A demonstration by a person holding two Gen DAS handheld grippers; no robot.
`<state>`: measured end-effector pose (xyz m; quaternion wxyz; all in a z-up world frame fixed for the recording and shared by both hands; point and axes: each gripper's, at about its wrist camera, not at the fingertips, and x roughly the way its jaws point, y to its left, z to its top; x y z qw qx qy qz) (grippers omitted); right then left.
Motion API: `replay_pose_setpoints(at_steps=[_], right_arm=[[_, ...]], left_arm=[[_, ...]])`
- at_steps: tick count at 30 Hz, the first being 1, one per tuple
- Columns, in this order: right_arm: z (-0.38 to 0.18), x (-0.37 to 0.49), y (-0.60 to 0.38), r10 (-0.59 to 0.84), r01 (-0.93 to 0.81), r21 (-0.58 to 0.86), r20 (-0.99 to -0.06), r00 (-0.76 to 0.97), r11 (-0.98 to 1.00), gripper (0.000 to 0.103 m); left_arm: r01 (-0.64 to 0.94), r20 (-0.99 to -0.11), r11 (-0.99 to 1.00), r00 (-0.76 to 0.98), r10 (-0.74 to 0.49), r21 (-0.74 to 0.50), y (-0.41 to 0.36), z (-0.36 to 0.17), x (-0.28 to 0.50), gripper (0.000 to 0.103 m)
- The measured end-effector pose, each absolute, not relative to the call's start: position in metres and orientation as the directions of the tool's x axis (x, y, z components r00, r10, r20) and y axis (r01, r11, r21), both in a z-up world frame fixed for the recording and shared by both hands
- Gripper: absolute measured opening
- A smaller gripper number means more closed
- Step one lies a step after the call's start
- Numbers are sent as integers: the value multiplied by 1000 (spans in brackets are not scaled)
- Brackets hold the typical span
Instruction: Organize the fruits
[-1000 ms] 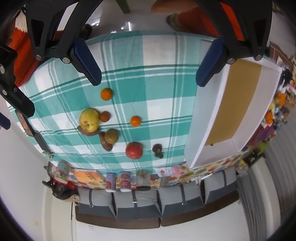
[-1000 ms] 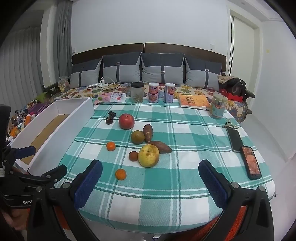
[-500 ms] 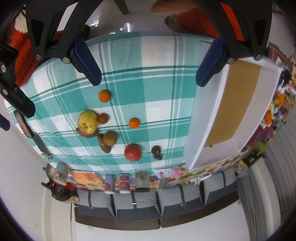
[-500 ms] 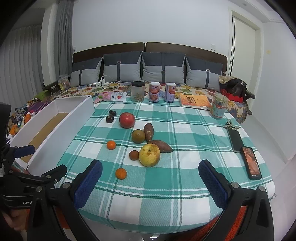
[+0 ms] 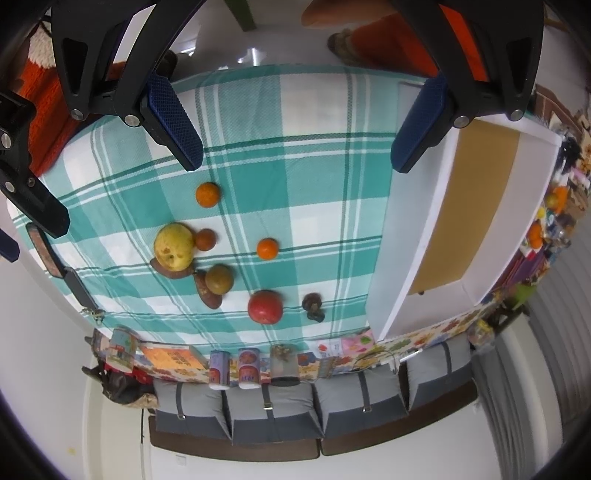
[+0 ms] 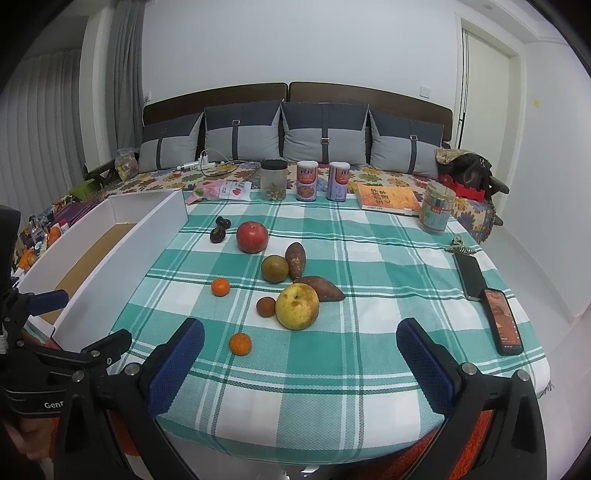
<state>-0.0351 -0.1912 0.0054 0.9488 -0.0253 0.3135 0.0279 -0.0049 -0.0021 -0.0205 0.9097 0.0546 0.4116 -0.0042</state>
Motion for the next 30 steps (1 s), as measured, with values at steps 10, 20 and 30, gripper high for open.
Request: replay_pose_setpoints(at_steps=[10,20,30], right_arm=[[-3,-33,-192,20,-60,-47,-595,804,997,103],[-19,-27,-210,17,-32,-14,-615,788,999,103],[-26,-24,-218,25,-21,14,-622,782,1000,103]], left_arm=[[48,-763,998,646,2,43,2,-27,-6,102],[44,-772,998,636,11,51,-2,-30,-4,102],[42,-795,997,606,25,64,-14,-39,-1,102]])
